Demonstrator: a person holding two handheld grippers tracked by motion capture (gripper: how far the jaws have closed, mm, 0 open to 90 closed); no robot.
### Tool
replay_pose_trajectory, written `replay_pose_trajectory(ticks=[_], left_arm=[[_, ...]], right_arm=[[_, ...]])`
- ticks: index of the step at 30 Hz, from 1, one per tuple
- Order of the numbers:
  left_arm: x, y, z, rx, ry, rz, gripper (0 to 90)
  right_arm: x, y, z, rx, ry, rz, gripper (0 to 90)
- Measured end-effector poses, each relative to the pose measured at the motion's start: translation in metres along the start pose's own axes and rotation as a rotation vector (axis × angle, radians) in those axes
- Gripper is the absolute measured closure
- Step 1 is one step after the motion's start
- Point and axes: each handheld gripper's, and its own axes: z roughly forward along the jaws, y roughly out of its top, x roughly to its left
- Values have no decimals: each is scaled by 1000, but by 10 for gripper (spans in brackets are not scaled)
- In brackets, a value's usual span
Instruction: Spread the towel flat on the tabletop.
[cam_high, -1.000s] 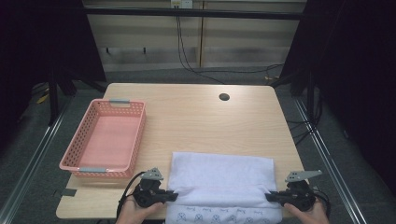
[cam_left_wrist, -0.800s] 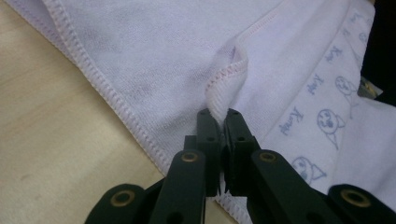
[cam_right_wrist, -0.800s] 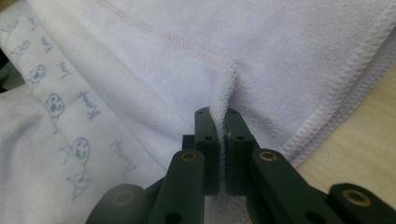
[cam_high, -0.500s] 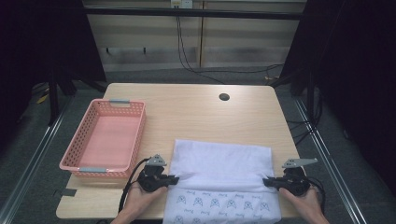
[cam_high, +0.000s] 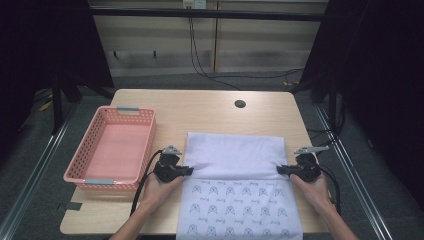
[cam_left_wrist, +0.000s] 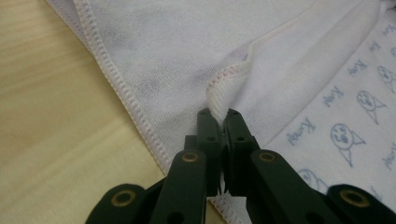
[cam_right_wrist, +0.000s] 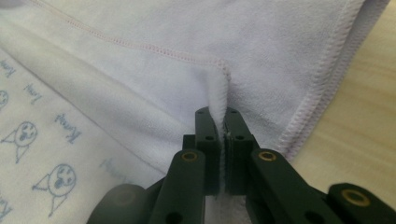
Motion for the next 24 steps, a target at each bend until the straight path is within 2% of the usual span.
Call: replay_pose_trajectory(ticks=[3, 6, 8, 10, 12, 13, 16, 20, 24], left_arm=[[8, 11, 7, -2, 18, -20, 872], [15, 22, 14, -2, 49, -24, 873], [20, 29, 20, -18, 73, -39, 873], [26, 37, 24, -15, 85, -43, 873], [31, 44, 29, -17, 96, -49, 873], [34, 47, 31, -28, 99, -64, 873], [44, 58, 38, -19, 115, -59, 873], [54, 68, 43, -18, 130, -66, 873], [61, 73, 46, -25, 145, -76, 872]], right_arm=[[-7, 9, 7, -11, -14, 3, 870], [-14, 20, 14, -7, -22, 7, 870], [-20, 27, 18, -10, -29, 7, 870], [-26, 34, 23, -13, -35, 31, 870], [-32, 40, 28, -21, -39, 32, 870], [-34, 43, 30, -26, -43, 35, 870], [-44, 49, 36, -49, -38, 64, 870], [-52, 64, 47, -50, -58, 74, 870], [-55, 79, 57, -33, -91, 79, 869]])
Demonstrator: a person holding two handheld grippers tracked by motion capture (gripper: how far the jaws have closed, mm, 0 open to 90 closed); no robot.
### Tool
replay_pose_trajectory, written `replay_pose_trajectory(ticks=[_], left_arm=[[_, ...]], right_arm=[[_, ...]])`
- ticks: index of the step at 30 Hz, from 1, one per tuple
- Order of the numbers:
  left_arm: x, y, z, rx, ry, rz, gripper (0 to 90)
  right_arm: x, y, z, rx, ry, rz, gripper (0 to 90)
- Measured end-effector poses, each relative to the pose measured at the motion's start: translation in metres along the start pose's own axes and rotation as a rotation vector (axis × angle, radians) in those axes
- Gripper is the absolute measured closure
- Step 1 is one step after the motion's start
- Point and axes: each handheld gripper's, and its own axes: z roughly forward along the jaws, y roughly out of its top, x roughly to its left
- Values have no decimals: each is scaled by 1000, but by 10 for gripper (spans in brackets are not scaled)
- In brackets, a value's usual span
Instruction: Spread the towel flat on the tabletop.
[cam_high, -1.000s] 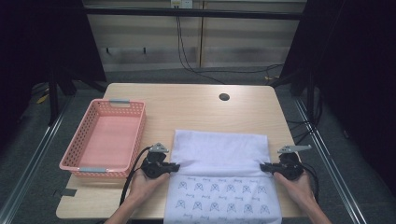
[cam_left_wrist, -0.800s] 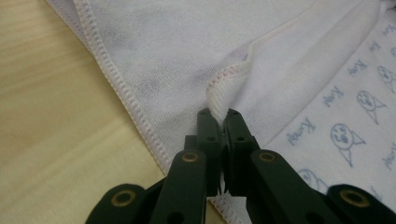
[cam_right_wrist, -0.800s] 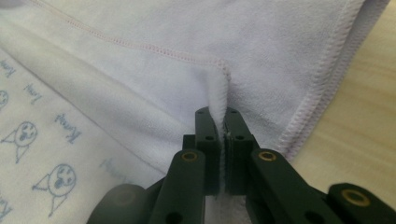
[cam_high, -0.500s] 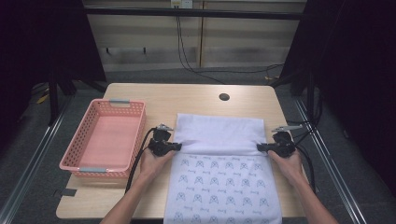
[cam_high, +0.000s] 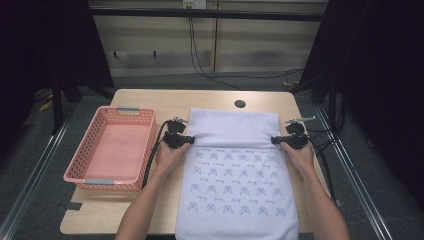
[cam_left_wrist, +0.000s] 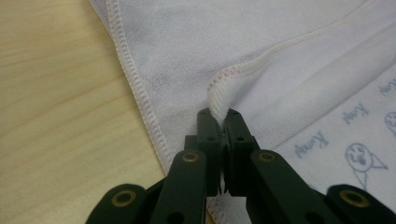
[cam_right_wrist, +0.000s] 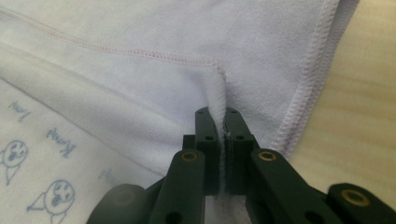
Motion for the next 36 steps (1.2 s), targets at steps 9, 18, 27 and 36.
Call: replay_pose_trajectory(ticks=[9, 18, 27, 36], left_arm=[[5, 7, 3, 4, 25, -17, 873], [-10, 22, -39, -115, -58, 35, 873], [-28, 36, -98, -272, -152, 97, 873], [-44, 26, -153, -362, -211, 180, 872]], right_arm=[[-5, 9, 11, -32, 15, 40, 868], [-7, 27, -32, -161, 79, -10, 866], [2, 47, -92, -307, 119, -20, 867], [27, 38, -147, -370, 206, -127, 866]])
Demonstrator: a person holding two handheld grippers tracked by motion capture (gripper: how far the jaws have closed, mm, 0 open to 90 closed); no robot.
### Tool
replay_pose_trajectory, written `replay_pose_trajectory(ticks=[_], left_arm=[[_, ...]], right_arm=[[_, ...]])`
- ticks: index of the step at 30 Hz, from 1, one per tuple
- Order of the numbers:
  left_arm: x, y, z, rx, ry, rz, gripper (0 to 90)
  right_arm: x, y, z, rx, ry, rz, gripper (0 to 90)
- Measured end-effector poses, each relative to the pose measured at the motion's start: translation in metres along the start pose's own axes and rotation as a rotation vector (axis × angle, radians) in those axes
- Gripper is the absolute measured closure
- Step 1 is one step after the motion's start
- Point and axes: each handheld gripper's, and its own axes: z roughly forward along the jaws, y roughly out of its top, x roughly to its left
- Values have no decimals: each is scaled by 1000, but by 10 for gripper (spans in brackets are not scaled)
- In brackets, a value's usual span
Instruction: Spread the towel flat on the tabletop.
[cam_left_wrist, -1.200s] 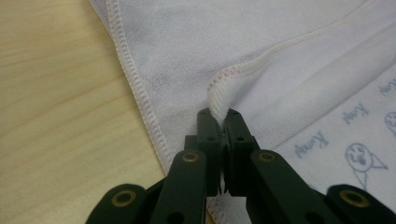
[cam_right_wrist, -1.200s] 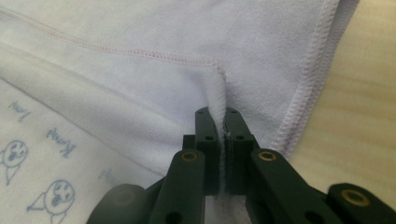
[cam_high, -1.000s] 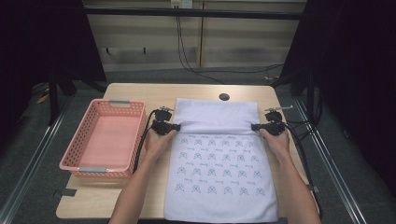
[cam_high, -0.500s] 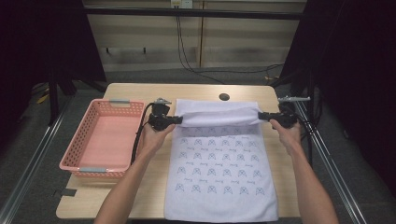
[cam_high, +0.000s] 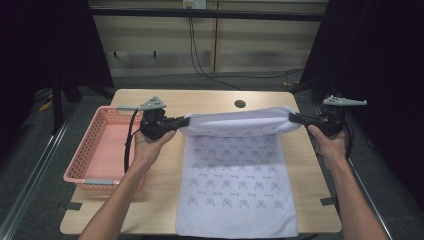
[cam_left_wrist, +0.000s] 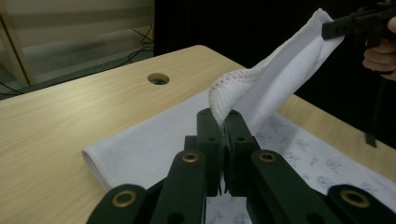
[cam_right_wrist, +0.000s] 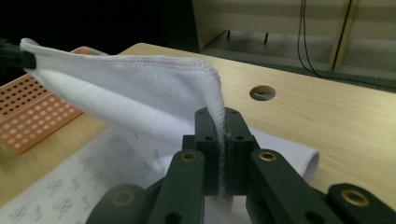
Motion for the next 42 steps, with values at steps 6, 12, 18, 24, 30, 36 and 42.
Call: replay_pose_trajectory(ticks=[6, 12, 18, 24, 30, 36, 42], left_arm=[[-16, 14, -23, -34, 14, 59, 872], [-24, 14, -40, -82, -9, 63, 873], [-40, -31, -45, -16, -97, 14, 870], [-67, -88, -42, 83, -144, 13, 862], [-68, -133, -32, 214, -167, -14, 851], [-75, -157, -26, 281, -198, -12, 848], [-89, -167, -39, 315, -256, 15, 812]], right_arm=[[26, 8, -31, -32, 27, -45, 867], [54, 6, -54, -60, 67, -91, 867], [67, -43, -64, 19, 96, -93, 865], [71, -105, -68, 93, 125, -42, 849], [81, -155, -70, 214, 184, -29, 798], [91, -181, -71, 315, 223, -38, 740], [97, -183, -80, 343, 283, -61, 689]])
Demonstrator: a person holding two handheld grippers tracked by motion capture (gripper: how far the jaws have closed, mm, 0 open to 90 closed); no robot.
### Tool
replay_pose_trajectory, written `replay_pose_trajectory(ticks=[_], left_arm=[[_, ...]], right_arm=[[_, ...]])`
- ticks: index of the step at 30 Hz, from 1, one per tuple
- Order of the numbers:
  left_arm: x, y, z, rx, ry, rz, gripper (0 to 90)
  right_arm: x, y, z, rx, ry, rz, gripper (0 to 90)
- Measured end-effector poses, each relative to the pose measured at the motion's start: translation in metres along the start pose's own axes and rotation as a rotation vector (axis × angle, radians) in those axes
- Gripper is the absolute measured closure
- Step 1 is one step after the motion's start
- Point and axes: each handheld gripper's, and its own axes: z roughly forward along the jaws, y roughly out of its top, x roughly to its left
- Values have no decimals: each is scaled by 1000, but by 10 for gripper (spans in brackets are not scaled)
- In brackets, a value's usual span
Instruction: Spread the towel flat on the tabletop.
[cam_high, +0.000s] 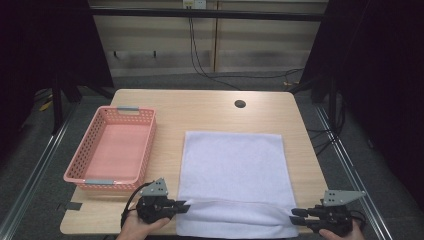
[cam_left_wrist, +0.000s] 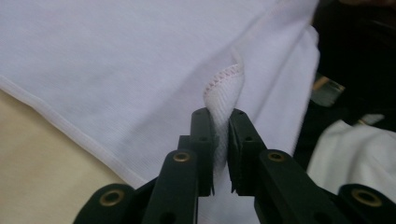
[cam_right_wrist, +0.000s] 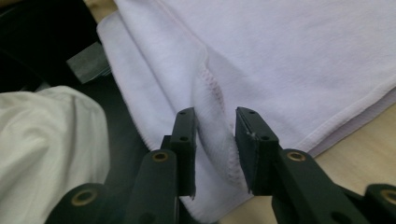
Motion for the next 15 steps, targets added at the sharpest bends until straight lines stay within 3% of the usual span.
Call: replay_pose_trajectory(ticks=[2, 5, 6, 10, 12, 13, 15], left_arm=[[-6, -6, -4, 23, -23, 21, 801], [-14, -8, -14, 4, -51, 41, 743], [-17, -9, -18, -20, -47, 40, 734], [-16, -9, -27, -38, -74, 24, 664], [-12, -6, -29, -63, -48, 19, 649], [-9, -5, -29, -78, -38, 6, 635], [1, -2, -27, -91, -9, -27, 634]], right_arm=[[5, -1, -4, 26, 25, -24, 672], [11, -4, -10, 21, 40, -26, 648], [12, -5, -12, 7, 35, -25, 641], [10, -3, -14, -51, 10, 2, 626], [7, 1, -14, -95, 4, 16, 622], [5, 3, -13, -105, -31, 20, 610], [1, 7, -11, -113, -40, 18, 591]])
